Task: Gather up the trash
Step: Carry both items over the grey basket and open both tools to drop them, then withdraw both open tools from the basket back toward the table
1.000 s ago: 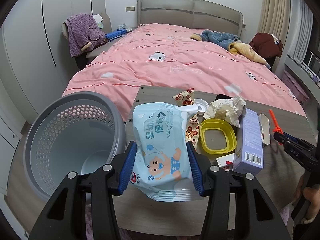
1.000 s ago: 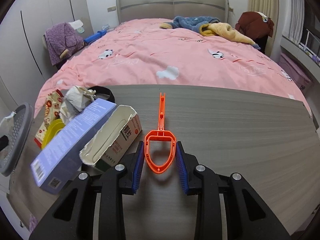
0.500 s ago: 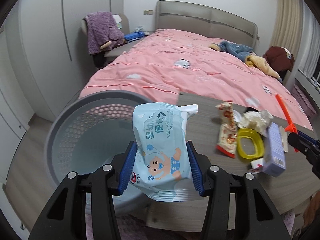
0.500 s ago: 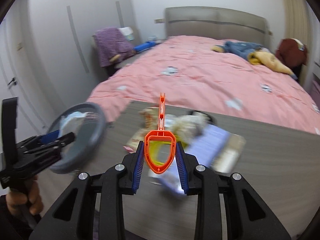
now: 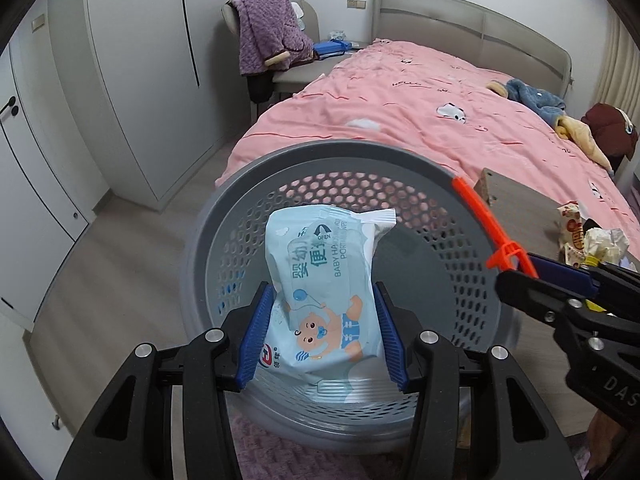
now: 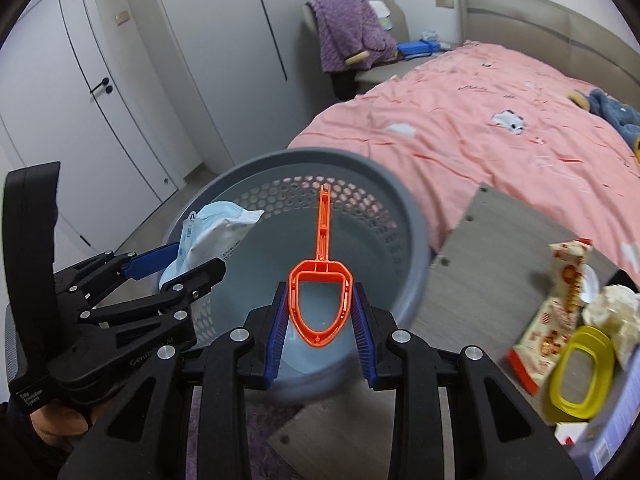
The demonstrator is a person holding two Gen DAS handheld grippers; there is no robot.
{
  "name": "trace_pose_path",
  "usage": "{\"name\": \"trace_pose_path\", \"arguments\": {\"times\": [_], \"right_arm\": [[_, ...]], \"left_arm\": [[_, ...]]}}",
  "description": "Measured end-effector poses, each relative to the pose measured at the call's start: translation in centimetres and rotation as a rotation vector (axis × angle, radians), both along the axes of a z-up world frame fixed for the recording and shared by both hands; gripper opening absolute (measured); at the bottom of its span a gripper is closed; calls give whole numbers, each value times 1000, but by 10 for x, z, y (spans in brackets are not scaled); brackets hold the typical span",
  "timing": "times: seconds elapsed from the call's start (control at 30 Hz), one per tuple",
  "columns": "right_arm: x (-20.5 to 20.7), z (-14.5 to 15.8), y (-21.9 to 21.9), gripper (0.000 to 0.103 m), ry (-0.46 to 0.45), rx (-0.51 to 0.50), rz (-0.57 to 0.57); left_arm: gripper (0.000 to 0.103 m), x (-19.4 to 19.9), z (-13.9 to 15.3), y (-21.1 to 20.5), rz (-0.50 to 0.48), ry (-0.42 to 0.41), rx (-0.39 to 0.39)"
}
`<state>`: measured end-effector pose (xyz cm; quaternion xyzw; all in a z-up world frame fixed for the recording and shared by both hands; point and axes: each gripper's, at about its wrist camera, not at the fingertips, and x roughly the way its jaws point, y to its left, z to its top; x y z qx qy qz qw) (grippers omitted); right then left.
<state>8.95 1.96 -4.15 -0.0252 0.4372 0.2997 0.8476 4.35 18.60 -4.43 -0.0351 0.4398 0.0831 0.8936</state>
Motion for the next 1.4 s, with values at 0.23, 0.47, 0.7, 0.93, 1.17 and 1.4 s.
{"name": "trace_pose_path", "arguments": {"times": [0.23, 0.47, 0.7, 0.93, 1.17, 1.4], "right_arm": [[11, -14, 18, 31, 38, -26, 19], [11, -14, 18, 43, 20, -33, 0], [10, -12, 15, 43, 8, -42, -8], [5, -10, 15, 44, -3, -51, -8], [2, -8, 12, 47, -8, -45, -17], [-3, -6, 7, 52, -19, -38, -24]], "left_arm": [[49, 4, -7, 14, 10, 4, -26], [57, 3, -9, 22, 30, 9, -33], [62, 0, -5, 24, 46, -1, -27], [62, -3, -5, 24, 61, 0, -26], [63, -9, -2, 23, 66, -5, -19], [65, -12, 4, 19, 66, -16, -10]]}}
